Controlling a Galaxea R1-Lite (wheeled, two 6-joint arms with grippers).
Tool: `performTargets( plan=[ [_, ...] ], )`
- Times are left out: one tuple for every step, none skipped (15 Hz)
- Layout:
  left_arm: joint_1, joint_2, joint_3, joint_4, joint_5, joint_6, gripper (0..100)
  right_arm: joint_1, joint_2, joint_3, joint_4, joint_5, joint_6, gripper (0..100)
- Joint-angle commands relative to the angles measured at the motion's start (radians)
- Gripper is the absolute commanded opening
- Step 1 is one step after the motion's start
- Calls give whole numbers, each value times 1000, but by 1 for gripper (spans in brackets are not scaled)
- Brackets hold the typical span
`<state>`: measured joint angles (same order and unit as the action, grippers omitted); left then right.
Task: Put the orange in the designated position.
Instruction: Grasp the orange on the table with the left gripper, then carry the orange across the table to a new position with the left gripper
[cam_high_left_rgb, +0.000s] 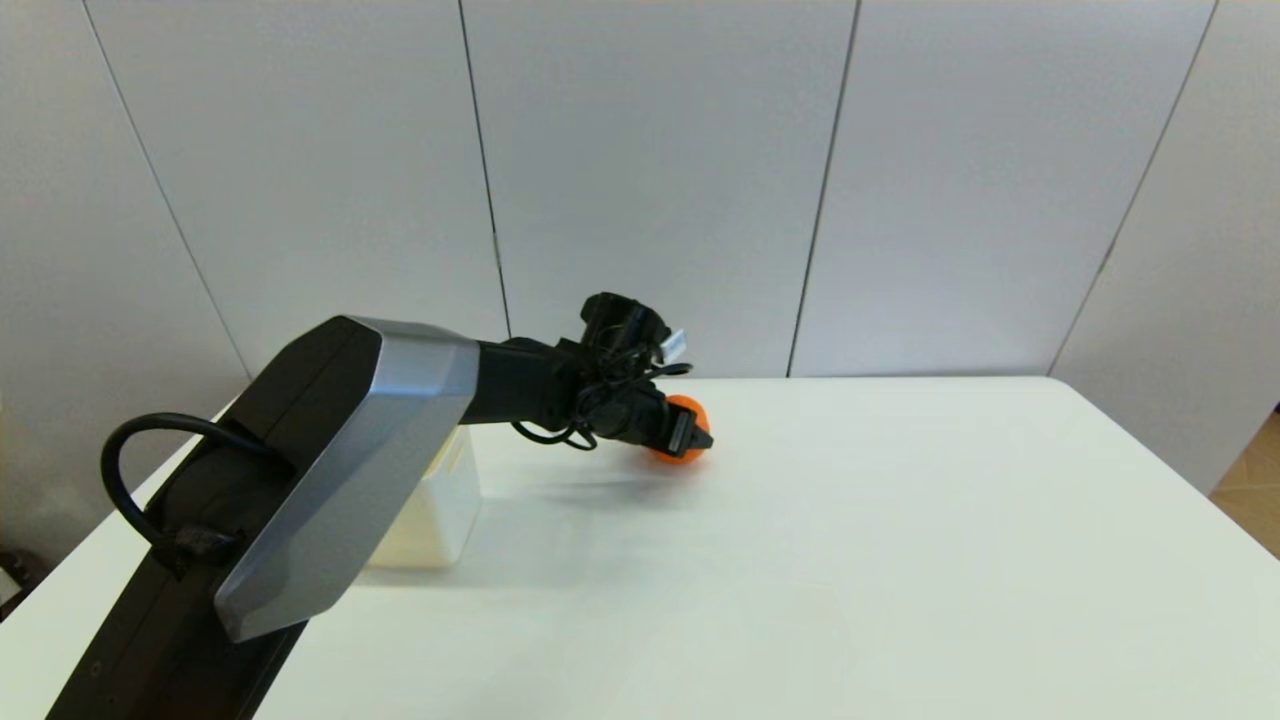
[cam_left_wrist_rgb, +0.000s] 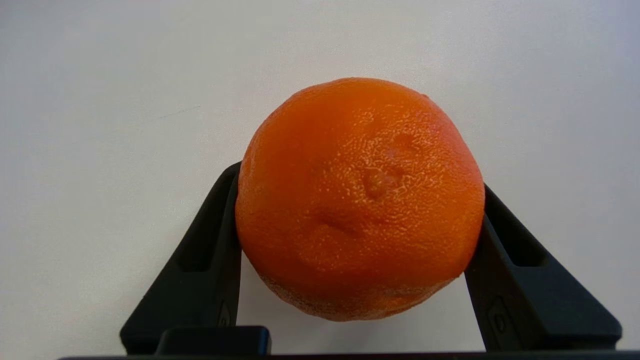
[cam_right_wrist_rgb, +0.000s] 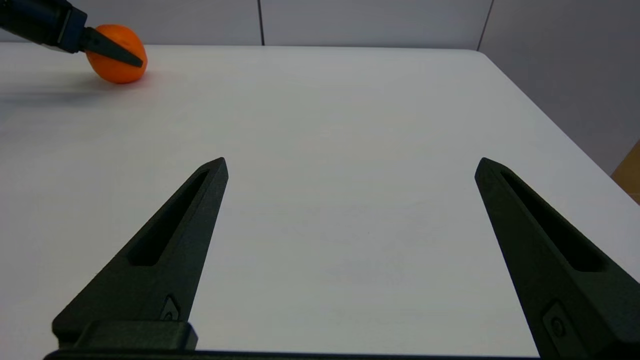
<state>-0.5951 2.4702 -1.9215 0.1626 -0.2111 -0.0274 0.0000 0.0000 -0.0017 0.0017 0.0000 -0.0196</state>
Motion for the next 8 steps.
performTargets(
  plan=[
    [0,-17,-4,2,2,0,0,0,2,0,0,0,0,100],
    [0,-28,-11,0,1,0,0,0,2,0,0,0,0,100],
    [0,-42,-24,2,2,0,0,0,2,0,0,0,0,100],
    [0,-56,-30,0,2,0,0,0,2,0,0,0,0,100],
    [1,-73,-31,0,4,0,0,0,2,0,0,0,0,100],
    [5,-96,-31,0,2,0,0,0,2,0,0,0,0,100],
    [8,-116,-31,0,4,0,0,0,2,0,0,0,0,100],
    [18,-135,-30,2,4,0,0,0,2,0,0,0,0,100]
  ],
)
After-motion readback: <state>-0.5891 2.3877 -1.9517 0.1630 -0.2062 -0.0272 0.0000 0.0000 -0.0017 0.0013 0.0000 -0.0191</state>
